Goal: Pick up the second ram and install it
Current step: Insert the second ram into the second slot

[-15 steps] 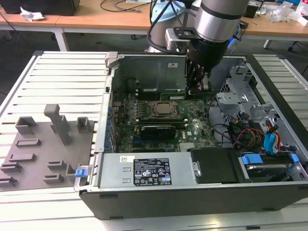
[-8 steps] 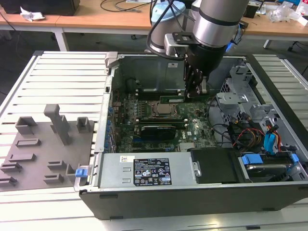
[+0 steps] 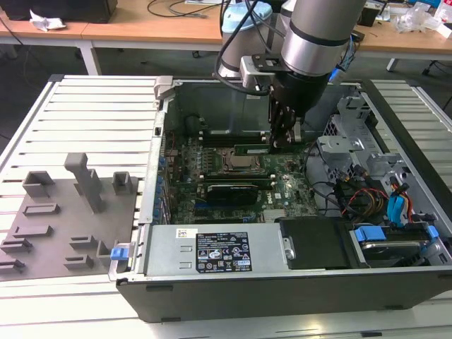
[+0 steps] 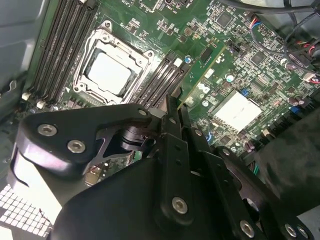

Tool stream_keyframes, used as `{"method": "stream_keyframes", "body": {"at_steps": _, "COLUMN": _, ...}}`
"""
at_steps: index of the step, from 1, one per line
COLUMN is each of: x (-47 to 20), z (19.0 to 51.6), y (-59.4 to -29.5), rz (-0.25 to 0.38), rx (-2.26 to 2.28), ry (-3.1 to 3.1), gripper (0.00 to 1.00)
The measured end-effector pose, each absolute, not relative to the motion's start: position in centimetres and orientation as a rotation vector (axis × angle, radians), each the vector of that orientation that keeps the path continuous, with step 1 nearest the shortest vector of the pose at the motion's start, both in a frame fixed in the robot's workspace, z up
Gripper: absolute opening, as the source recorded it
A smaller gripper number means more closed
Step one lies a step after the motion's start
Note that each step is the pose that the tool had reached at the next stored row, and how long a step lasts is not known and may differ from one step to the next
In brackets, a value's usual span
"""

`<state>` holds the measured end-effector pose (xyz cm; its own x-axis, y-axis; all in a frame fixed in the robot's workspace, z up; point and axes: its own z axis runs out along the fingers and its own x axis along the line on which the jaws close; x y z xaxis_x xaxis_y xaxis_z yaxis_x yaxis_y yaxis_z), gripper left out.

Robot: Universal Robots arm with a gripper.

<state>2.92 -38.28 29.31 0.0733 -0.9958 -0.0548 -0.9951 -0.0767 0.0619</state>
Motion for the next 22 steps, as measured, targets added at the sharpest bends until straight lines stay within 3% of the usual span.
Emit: {"method": "stream_keyframes", "body": {"at_steps": 22, "x": 2.9, "z": 27.2, "y": -38.3, "rz": -0.129, "rx": 2.296, "ry": -2.129, "gripper": 0.14}}
